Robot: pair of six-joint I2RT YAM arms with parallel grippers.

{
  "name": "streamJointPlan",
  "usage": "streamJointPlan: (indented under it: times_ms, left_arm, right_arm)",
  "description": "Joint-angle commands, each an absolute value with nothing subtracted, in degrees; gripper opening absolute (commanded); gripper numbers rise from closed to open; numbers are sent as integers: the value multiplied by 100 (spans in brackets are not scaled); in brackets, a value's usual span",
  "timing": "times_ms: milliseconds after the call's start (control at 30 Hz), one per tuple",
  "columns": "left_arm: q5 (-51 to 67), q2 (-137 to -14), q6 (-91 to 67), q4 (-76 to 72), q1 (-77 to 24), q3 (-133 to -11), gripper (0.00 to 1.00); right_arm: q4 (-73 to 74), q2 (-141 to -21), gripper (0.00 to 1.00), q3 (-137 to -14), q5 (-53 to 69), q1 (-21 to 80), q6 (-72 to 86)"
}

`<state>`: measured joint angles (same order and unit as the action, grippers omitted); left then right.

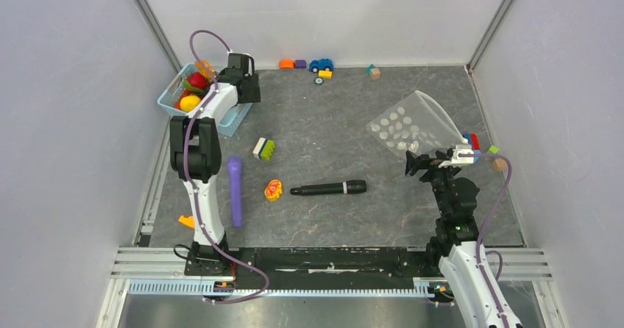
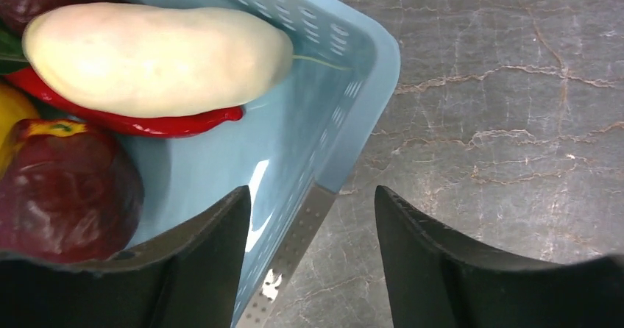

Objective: Place the food in the zip-top bag and seal the zipper
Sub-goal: Move the bin to the center of the board.

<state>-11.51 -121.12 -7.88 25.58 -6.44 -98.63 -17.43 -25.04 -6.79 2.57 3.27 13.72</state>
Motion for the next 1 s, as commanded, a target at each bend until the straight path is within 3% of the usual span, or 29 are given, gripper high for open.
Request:
streamJointPlan:
  times_ms: [0, 67, 167, 267, 633, 967]
  left_arm:
    - [-814, -12431, -269, 2966, -607, -10381, 64]
    - [-700, -12468, -154, 2971, -607, -10380, 54]
    - [-669, -12519, -123, 2977, -615, -10397, 29]
    - [-420, -12510, -70, 2980, -633, -10362, 16]
    - [520, -12533, -4, 2788, -1077, -10367, 2]
    - [23, -12407, 459, 2642, -2403, -10559, 2]
  right_arm:
    - [-1756, -2468, 98, -988, 263, 341, 1272]
    - [-1715, -2449, 98, -986, 248, 340, 1250]
    - [-1724, -2410, 98, -962, 252, 345, 1284]
    - [-1710, -2376, 98, -976, 298, 340, 1284]
    - [-1686, -2150, 98, -943, 333, 342, 1316]
    - [-1678, -2032, 98, -929, 311, 338, 1330]
